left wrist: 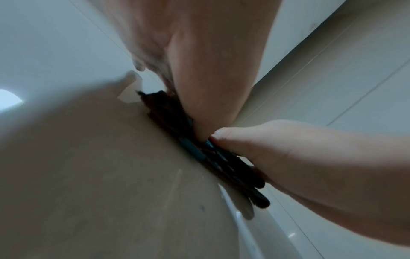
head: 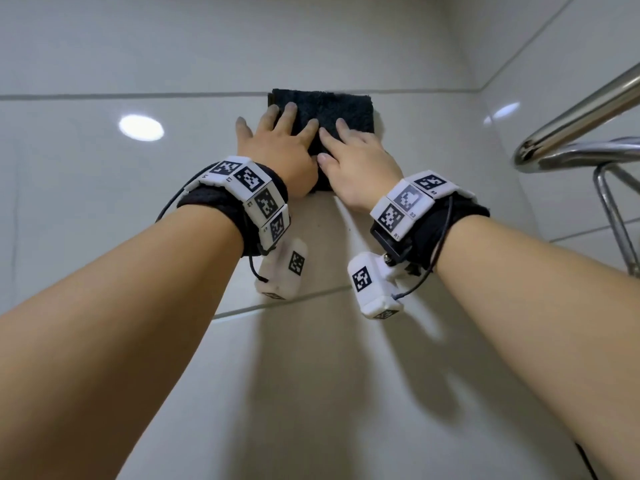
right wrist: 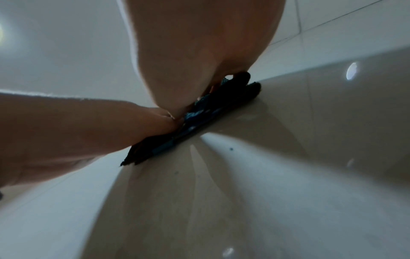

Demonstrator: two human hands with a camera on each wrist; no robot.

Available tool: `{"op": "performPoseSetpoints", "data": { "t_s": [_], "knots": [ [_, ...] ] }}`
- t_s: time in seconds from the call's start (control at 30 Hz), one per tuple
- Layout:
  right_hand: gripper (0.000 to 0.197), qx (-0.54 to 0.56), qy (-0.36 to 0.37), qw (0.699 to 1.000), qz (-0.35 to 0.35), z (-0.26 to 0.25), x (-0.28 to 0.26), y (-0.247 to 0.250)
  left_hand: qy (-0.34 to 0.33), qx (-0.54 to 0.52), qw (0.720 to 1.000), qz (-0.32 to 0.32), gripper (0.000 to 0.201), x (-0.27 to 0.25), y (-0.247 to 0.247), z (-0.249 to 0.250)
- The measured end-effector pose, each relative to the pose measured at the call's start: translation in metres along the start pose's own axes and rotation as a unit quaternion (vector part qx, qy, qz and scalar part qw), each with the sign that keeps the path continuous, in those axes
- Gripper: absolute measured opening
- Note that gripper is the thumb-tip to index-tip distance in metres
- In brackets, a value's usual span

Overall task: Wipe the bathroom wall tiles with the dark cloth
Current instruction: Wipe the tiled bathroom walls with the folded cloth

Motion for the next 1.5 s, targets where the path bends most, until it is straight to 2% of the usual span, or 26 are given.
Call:
{"op": "performPoseSetpoints", "data": {
  "t_s": [0.33, 0.83, 1.17, 1.27, 1.37, 1.5],
  "knots": [
    [0.053, 0.005, 0.011, 1.0, 0.006, -0.003, -0.063, -0.018, -0.011, -0.011, 1.0, -0.007, 0.061, -0.059, -0.018, 0.012],
    [0.056, -0.017, 0.033, 0.997, -0.065, -0.039, -0.172, -0.055, -0.009, -0.002, 0.998, -0.056, 0.064, -0.185, -0.046, 0.017],
    [0.063, -0.051, 0.054, 0.98, -0.185, -0.057, -0.247, -0.068, -0.033, 0.058, 0.985, -0.158, 0.075, -0.264, -0.049, 0.033],
    [0.064, -0.078, 0.07, 0.975, -0.196, -0.06, -0.256, -0.068, -0.043, 0.069, 0.982, -0.17, 0.076, -0.282, -0.049, 0.04],
    [0.062, -0.093, 0.077, 0.974, -0.192, -0.063, -0.254, -0.068, -0.047, 0.035, 0.985, -0.16, 0.073, -0.29, -0.05, 0.05],
    [0.065, -0.051, 0.07, 0.979, -0.184, -0.063, -0.248, -0.074, -0.016, 0.004, 0.986, -0.163, 0.069, -0.285, -0.058, 0.05]
  ]
}}
Point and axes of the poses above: each hand's wrist, its own x-axis towards the middle knuckle, its own y-axis out of the back of the hand, z = x × y, the point moved 9 cm from there along x, towards the middle knuckle, and after that the axes turned 8 degrees about x, right-handed, at the moved point
